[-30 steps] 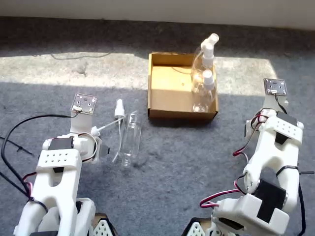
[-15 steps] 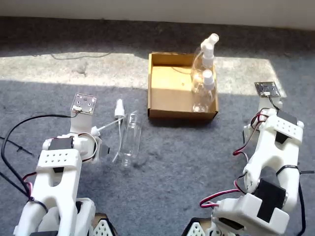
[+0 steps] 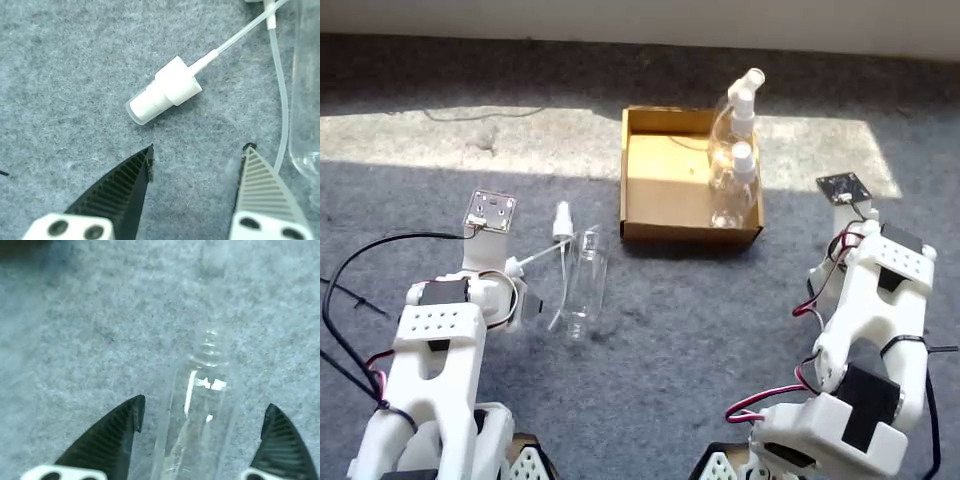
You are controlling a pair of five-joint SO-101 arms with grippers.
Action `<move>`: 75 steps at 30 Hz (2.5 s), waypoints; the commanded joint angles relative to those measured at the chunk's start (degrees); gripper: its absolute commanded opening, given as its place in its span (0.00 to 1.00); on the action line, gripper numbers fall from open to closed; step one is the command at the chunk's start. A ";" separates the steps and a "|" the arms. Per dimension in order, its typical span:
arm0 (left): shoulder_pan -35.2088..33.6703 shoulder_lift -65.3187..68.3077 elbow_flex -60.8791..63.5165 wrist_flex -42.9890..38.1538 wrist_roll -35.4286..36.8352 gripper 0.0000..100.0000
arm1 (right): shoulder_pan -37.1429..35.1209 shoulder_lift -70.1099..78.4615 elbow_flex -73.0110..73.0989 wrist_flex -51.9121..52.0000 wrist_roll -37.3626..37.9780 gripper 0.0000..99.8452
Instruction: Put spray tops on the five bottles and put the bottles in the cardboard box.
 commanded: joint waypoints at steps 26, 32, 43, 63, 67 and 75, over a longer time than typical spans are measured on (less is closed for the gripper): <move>0.92 -1.19 -0.31 -0.70 0.35 0.26 | -0.40 15.43 -16.31 1.80 -1.85 0.29; 0.92 -1.10 -0.31 -0.70 0.35 0.26 | -0.31 15.43 -16.13 6.37 2.90 0.25; 0.92 -1.01 -0.31 -0.79 0.44 0.26 | 4.00 15.52 -16.04 6.20 2.99 0.10; -6.20 -1.36 -2.77 0.35 0.44 0.26 | 9.01 3.47 -15.96 13.41 -2.81 0.00; -7.16 -1.36 -8.40 7.82 0.44 0.26 | 8.31 -6.90 -9.54 13.49 1.14 0.00; -6.81 -1.19 -16.84 13.27 -3.16 0.26 | 7.16 -26.68 6.90 10.15 5.98 0.00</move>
